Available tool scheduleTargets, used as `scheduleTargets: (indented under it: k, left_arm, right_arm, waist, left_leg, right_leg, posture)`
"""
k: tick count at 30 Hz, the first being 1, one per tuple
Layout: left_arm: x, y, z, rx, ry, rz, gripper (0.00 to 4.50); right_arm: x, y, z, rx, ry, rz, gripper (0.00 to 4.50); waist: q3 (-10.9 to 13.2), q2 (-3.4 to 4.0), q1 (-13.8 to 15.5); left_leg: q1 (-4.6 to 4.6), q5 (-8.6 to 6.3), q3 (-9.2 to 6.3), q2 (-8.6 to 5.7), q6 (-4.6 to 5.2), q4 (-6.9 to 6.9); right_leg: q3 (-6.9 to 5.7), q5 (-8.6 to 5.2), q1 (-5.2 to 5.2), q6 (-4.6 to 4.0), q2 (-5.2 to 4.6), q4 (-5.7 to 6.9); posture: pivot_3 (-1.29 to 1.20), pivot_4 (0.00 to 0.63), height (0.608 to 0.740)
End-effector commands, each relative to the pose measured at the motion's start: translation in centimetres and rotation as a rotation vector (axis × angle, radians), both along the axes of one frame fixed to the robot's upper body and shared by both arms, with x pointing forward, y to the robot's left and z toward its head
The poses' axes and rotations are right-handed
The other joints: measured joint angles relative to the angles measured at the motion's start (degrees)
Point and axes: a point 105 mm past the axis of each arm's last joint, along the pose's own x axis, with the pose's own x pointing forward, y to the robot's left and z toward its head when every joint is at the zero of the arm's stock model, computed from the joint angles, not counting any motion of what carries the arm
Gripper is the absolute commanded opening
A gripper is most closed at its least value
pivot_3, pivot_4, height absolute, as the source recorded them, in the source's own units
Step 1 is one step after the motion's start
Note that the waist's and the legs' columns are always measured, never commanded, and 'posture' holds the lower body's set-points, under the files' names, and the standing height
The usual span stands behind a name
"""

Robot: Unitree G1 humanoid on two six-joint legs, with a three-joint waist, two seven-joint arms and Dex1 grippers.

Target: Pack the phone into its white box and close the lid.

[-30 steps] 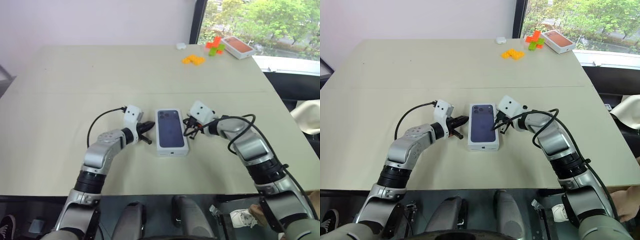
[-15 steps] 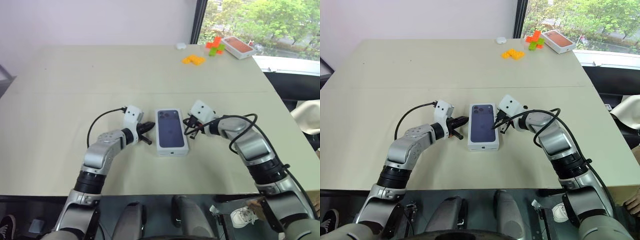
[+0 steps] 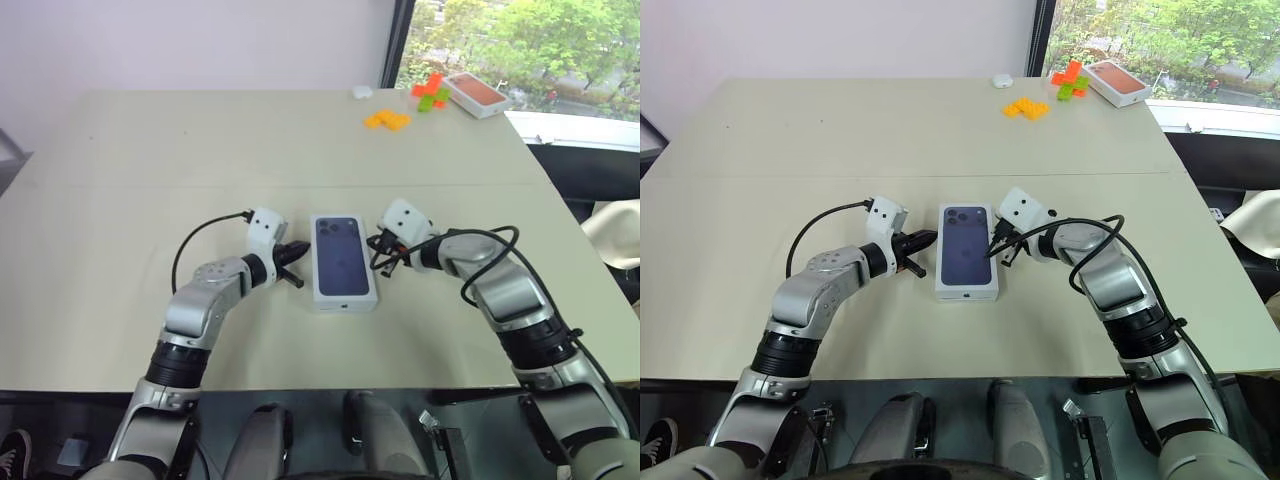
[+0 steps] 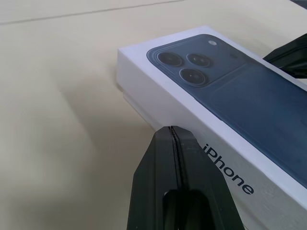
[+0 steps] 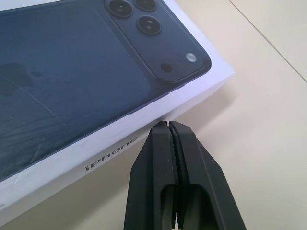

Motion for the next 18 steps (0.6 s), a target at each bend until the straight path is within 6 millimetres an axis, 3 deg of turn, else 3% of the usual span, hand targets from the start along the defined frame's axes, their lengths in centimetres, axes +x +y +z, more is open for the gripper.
scheduleTargets:
  k: [1, 18]
  left_arm:
    - [-0.9, -1.6, 1.5, -0.012, -0.061, -0.082, 0.0]
    - [-1.6, -0.6, 0.4, 0.015, -0.029, -0.073, 0.0]
  right_arm:
    - [-0.5, 1.0, 1.5, 0.024, -0.048, 0.054, 0.07]
    - [-1.3, 0.8, 0.7, -0.008, -0.013, 0.07, 0.07]
  waist:
    - [0.0, 0.0, -0.01]
    - [0.0, 0.0, -0.02]
  left_leg:
    - [0.0, 0.0, 0.0, 0.0, 0.0, 0.0]
    - [0.0, 0.0, 0.0, 0.0, 0.0, 0.0]
  right_leg:
    - [0.0, 0.0, 0.0, 0.0, 0.0, 0.0]
    - [0.0, -0.01, 0.0, -0.01, 0.0, -0.01]
  posture:
    - [0.0, 0.15, 0.74]
    - [0.0, 0.15, 0.74]
